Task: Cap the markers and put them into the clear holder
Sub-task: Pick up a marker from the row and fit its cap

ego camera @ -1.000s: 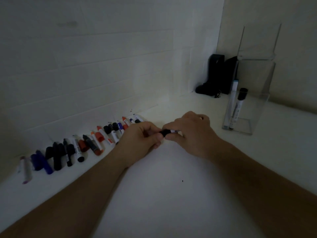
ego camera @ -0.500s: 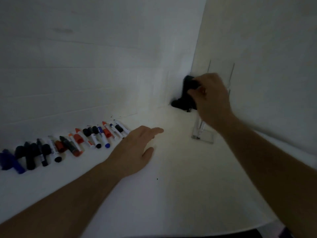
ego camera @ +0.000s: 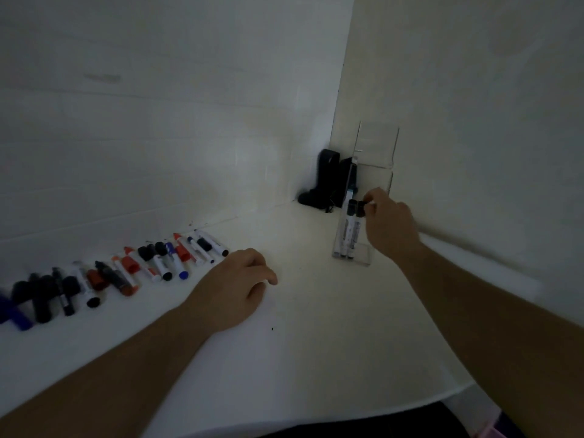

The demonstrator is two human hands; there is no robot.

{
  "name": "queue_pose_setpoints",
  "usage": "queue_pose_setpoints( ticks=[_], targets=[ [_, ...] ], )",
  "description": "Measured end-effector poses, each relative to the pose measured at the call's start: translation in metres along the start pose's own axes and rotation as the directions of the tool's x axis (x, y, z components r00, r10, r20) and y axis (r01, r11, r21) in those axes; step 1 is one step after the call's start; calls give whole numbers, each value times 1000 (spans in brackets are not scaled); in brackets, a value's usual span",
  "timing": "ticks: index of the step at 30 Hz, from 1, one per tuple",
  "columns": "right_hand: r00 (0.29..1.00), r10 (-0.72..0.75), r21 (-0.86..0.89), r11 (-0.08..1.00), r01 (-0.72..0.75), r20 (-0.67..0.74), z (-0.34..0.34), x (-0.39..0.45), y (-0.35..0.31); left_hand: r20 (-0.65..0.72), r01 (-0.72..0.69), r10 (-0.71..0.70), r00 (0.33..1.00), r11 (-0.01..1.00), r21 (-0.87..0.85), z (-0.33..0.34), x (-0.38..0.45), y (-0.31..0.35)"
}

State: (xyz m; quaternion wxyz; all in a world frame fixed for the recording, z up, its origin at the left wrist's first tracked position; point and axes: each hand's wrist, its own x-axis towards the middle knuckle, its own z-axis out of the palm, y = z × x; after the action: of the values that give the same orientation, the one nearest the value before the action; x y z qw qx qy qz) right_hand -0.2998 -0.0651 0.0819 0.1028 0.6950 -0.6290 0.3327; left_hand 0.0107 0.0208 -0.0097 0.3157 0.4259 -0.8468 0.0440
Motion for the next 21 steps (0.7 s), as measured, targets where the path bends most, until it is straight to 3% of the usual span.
queue_pose_setpoints(
  ticks=[2, 11, 21],
  targets=[
    [999, -40, -20, 999, 40, 7, 1, -3, -5, 0, 3, -3, 1000, 1000, 1, 0, 0, 0],
    [988, -85, 205, 977, 57, 130, 15, -9, -37, -4, 20, -20, 1000, 1000, -3, -2, -1, -3],
    [978, -195, 274, 947, 168, 74, 46, -2, -55, -9, 54, -54, 998, 998, -38, -6, 0, -5]
  ],
)
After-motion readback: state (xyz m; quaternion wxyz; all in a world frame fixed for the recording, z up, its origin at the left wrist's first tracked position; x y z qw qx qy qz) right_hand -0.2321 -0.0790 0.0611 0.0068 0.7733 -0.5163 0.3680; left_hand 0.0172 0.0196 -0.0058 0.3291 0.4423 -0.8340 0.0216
